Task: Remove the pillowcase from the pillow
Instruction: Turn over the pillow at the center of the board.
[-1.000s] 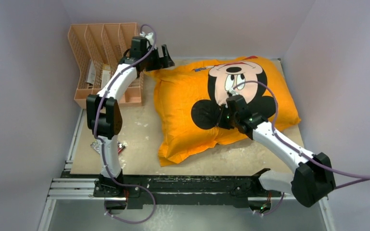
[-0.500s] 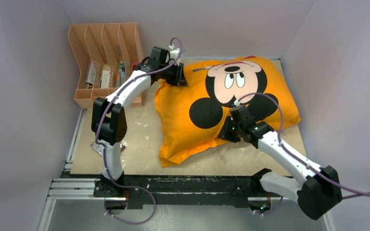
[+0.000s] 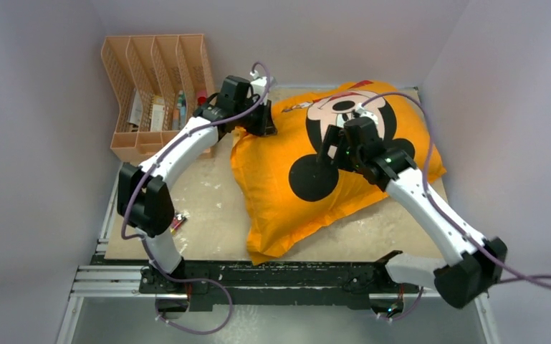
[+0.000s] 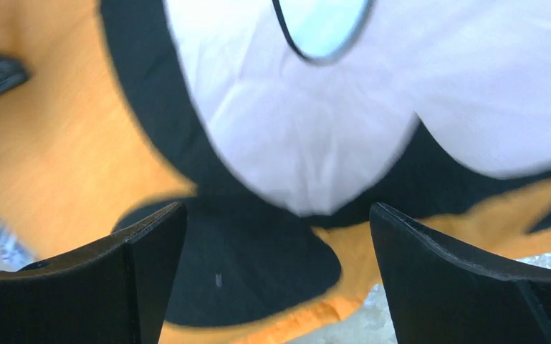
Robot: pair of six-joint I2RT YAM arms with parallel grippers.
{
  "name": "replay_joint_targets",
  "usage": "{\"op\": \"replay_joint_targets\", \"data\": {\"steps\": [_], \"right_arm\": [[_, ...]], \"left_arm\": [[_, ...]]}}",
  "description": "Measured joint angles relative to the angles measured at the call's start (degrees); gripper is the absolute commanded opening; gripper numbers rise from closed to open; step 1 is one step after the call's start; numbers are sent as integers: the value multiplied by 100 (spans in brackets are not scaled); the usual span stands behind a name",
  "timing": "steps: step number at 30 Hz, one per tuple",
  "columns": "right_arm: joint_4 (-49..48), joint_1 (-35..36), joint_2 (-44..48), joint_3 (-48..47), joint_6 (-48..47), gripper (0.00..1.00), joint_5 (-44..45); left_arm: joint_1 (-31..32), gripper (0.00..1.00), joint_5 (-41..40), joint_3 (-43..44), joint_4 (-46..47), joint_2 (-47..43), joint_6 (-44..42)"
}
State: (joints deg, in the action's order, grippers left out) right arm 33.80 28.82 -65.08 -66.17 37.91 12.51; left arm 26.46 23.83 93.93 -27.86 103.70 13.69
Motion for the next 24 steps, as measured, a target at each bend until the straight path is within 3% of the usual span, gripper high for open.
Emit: {"op": "replay_joint_targets", "data": {"steps": [3, 4, 6, 7, 8, 11, 12, 13, 14, 16, 20, 24], "right_arm": [[-55, 0, -708, -63, 0, 99, -15], [-52, 0, -813, -63, 0, 93, -26], [-46, 0, -929, -61, 11, 49, -37], [-44, 0, -960, -61, 50, 22, 17], [-116, 0, -977, -7, 162, 2, 136], [-1132, -72, -772, 979, 599, 0, 330], [-1676, -160, -625, 1523, 807, 0, 269], [-2212, -245, -487, 2035, 1023, 0, 129], [-2717, -315, -330, 2472, 1248, 0, -28], [-3412, -391, -127, 3014, 1587, 0, -186], [-4426, -452, -90, 3609, 2076, 0, -422], [-4999, -490, -129, 3860, 2345, 0, -570]], "left_arm": [[267, 0, -103, -356, -68, -468, -2], [374, 0, -179, -487, -74, -621, -24], [627, 0, -448, -763, -79, -916, -59], [745, 0, -595, -918, -44, -1043, -72], [841, 0, -719, -1071, 17, -1150, -66], [1084, 0, -1086, -1786, 444, -1567, 153], [1126, 18, -1178, -2015, 575, -1709, 254], [1158, 42, -1250, -2190, 658, -1825, 354], [1193, 56, -1351, -2315, 688, -1926, 450], [1237, 69, -1539, -2339, 654, -2046, 575], [1027, 78, -1766, -1987, 483, -2098, 844], [17, 80, -1419, -1580, 636, -2015, 1235]]}}
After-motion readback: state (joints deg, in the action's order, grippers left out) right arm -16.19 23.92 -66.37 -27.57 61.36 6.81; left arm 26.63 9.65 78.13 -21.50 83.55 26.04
